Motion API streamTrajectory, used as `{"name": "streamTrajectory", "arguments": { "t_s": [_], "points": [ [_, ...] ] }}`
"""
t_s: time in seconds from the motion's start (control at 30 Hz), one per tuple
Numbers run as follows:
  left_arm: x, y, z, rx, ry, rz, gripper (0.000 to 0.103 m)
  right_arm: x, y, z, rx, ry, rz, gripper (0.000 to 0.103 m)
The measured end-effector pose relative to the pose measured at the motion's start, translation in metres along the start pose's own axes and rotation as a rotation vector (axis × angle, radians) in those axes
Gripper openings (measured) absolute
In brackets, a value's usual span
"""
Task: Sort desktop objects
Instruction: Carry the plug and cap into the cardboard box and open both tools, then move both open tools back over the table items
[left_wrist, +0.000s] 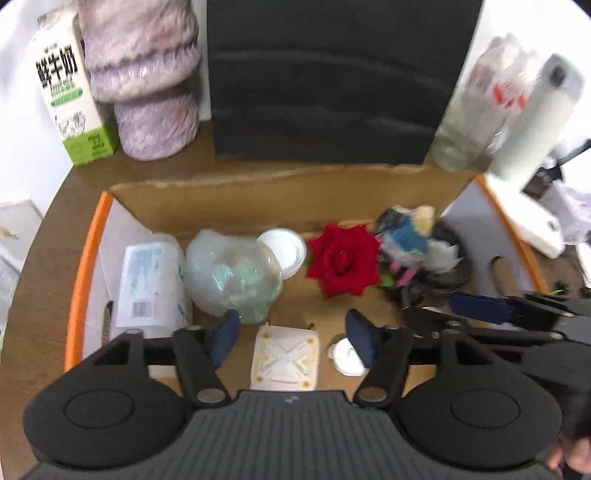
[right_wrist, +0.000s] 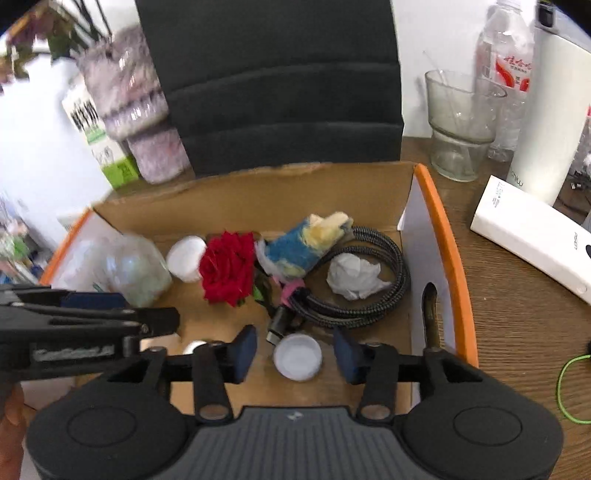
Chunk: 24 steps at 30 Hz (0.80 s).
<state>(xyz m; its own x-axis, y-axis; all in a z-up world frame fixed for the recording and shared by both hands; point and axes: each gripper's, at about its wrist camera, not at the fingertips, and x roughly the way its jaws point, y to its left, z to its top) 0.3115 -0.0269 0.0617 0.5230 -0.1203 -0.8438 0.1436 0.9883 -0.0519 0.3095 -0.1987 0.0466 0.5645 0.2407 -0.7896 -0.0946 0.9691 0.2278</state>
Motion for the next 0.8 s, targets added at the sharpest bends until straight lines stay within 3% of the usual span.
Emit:
{"name": "streamTrajectory", "arguments": {
  "t_s": [0.13, 0.2, 0.3, 0.37, 0.43, 0.6, 0.73, 0.8],
  "points": [
    [-0.028, -0.002, -0.012, 0.025, -0.065, 0.014, 0.081, -0.020, 0.002, -0.001, -0.005, -0.035, 0.006, 0.058],
    [-0.040, 0.001, -0.016, 0.001, -0.080, 0.016, 0.089, -0.033, 0.007, -0.004, -0.028, -0.059, -0.014, 0.069],
    [-0.060, 0.009, -0.026, -0.022, -0.110, 0.061, 0.096, -0.056, 0.014, -0.015, -0.065, -0.105, -0.044, 0.082],
    [-0.076, 0.011, -0.042, -0.013, -0.158, 0.091, 0.101, -0.073, 0.017, -0.028, -0.093, -0.138, -0.053, 0.085],
    [-0.095, 0.010, -0.067, -0.004, -0.232, 0.111, 0.103, -0.091, 0.019, -0.044, -0.104, -0.176, -0.067, 0.086],
    [-0.130, 0.000, -0.123, 0.012, -0.324, 0.103, 0.103, -0.124, 0.023, -0.089, -0.127, -0.252, -0.080, 0.090],
    [-0.152, -0.002, -0.187, -0.065, -0.390, 0.040, 0.103, -0.156, 0.026, -0.138, -0.106, -0.299, -0.066, 0.090],
    [-0.159, -0.002, -0.218, -0.104, -0.396, 0.027, 0.103, -0.174, 0.027, -0.169, -0.107, -0.324, -0.024, 0.096]
  ]
}}
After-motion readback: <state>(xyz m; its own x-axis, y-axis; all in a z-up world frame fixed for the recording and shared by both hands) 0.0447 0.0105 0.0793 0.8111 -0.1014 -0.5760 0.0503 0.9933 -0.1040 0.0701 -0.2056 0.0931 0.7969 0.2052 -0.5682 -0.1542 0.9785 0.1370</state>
